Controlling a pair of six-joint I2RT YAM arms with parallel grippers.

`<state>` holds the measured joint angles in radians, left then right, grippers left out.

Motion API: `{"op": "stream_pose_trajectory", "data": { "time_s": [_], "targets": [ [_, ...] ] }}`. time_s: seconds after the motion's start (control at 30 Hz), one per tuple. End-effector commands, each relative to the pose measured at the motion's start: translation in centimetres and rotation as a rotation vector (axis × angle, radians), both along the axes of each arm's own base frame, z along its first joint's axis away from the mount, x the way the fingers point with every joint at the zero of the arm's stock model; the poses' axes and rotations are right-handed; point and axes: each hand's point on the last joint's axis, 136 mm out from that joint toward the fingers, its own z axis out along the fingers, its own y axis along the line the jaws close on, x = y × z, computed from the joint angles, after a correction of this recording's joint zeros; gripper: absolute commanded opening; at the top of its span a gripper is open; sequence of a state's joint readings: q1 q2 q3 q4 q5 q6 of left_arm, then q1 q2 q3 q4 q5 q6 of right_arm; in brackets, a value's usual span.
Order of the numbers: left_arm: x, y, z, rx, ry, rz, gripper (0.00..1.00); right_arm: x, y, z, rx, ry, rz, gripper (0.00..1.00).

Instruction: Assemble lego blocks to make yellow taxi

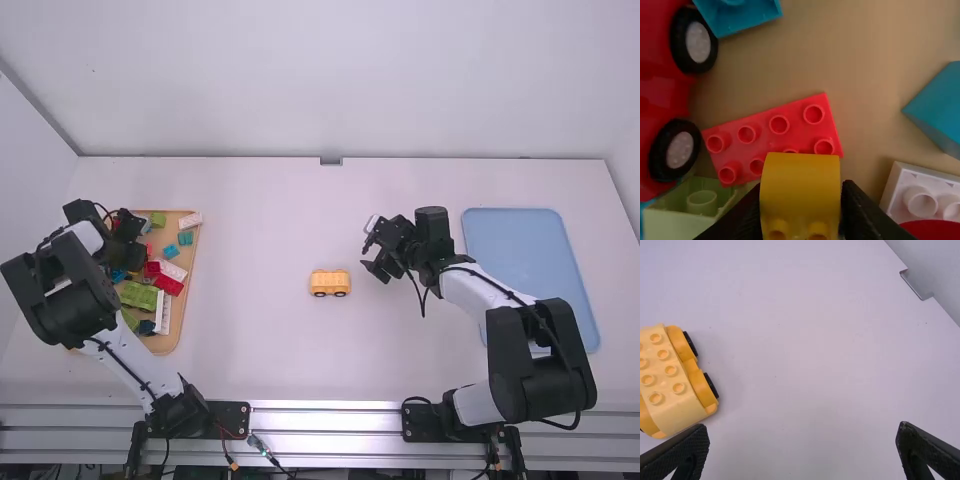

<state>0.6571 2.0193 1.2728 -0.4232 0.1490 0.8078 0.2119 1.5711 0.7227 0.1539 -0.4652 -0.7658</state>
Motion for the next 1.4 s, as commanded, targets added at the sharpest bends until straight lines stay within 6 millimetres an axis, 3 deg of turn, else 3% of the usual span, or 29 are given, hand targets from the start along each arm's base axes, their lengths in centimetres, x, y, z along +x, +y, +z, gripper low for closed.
{"op": "stream_pose_trajectory", "data": {
  "time_s": [0.0,0.3,0.43,0.7,0.83,0.97,1.1,1.13,1.17,1.2,1.37],
  "targets": [
    [-0.2,-0.3,0.0,-0.018,-0.005,0.007,0.33,0.8,0.2,1.6,0.016,-0.035,-0.002,0.99],
    [0.5,0.2,1.1,-0.022,-0.019,0.034,0.24,0.8,0.2,1.6,0.016,-0.036,-0.002,0.99],
    [1.2,0.6,3.0,-0.033,-0.034,0.079,0.2,0.8,0.2,1.6,0.016,-0.039,-0.003,0.99],
    [2.5,-2.9,7.5,-0.108,-0.06,0.001,0.15,0.8,0.2,1.6,0.017,-0.038,-0.002,0.99],
    [2.9,-6.5,7.9,-0.104,-0.045,-0.085,0.11,0.8,0.2,1.7,0.018,-0.04,0.0,0.99],
    [3.4,-12.2,8.0,-0.057,-0.037,-0.289,0.04,0.8,0.2,1.7,0.018,-0.039,0.0,0.99],
    [3.8,-16.7,7.5,0.044,-0.037,-0.398,0.04,0.8,0.2,1.6,0.018,-0.038,0.0,0.99],
    [3.2,-19.1,7.1,0.075,-0.023,-0.49,0.04,0.8,0.2,1.6,0.018,-0.037,-0.001,0.99],
    [3.0,-19.6,7.0,0.08,-0.02,-0.512,0.04,0.8,0.2,1.6,0.018,-0.038,-0.001,0.99],
    [2.3,-21.8,6.5,0.091,-0.008,-0.604,0.04,0.8,0.2,1.6,0.018,-0.039,0.0,0.99],
    [-1.4,-29.2,4.9,0.07,0.032,-0.945,0.02,1.0,0.3,1.9,0.022,-0.056,0.0,0.99]
  ]
}}
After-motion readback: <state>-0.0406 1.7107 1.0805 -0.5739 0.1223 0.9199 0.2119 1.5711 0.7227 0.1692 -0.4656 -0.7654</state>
